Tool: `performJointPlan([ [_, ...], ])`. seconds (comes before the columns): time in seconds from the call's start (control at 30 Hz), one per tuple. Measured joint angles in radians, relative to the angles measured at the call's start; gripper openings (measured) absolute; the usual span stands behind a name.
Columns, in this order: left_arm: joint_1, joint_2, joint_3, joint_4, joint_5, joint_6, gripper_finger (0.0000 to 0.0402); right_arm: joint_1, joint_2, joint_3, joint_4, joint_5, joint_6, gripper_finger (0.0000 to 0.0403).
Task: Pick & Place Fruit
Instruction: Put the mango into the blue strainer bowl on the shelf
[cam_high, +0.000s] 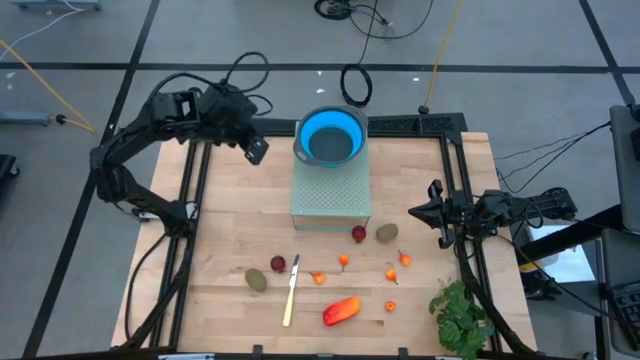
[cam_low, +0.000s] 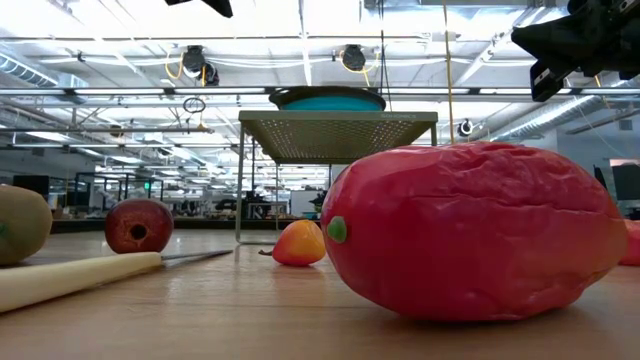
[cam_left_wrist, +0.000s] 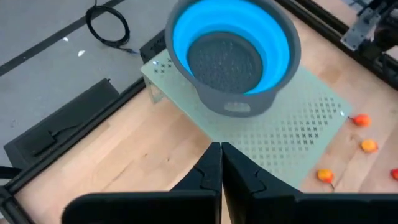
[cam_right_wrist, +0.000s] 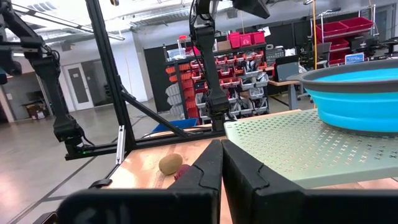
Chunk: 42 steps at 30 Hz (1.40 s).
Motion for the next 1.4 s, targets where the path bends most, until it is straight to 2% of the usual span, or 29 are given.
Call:
performJointPlan([
  [0.2, -0.08, 0.0, -0.094, 0.056, -0.043, -0.029, 0.0002, 0.001, 0.007, 0.0, 0.0, -0.001, 0.0, 0.0004],
  [0.37, -0.14, -0.046, -0.23, 0.177, -0.044, -0.032, 0.0001, 0.001, 0.04, 0.0, 0.0, -0.003, 0.0, 0.0004],
  [0.63, -0.223, -0.231, -0.522, 0.402, -0.069, -0.121, 0.0002, 0.001, 0.102, 0.0, 0.002, -0.055, 0.0, 0.0004],
  [0.87, -0.299, -0.372, -0.773, 0.687, -0.071, -0.125, 0.0003, 0.004, 0.152, 0.001, 0.029, -0.056, 0.0, 0.0004],
  [1.27, -0.404, -0.564, -1.12, 0.935, -0.103, -0.099, 0.0002, 0.089, 0.373, 0.001, 0.323, -0.042, -0.079, 0.0001],
  [1.4, -0.429, -0.625, -1.198, 0.987, -0.104, -0.098, 0.0002, 0.124, 0.461, 0.023, 0.365, 0.031, -0.081, 0.0001],
])
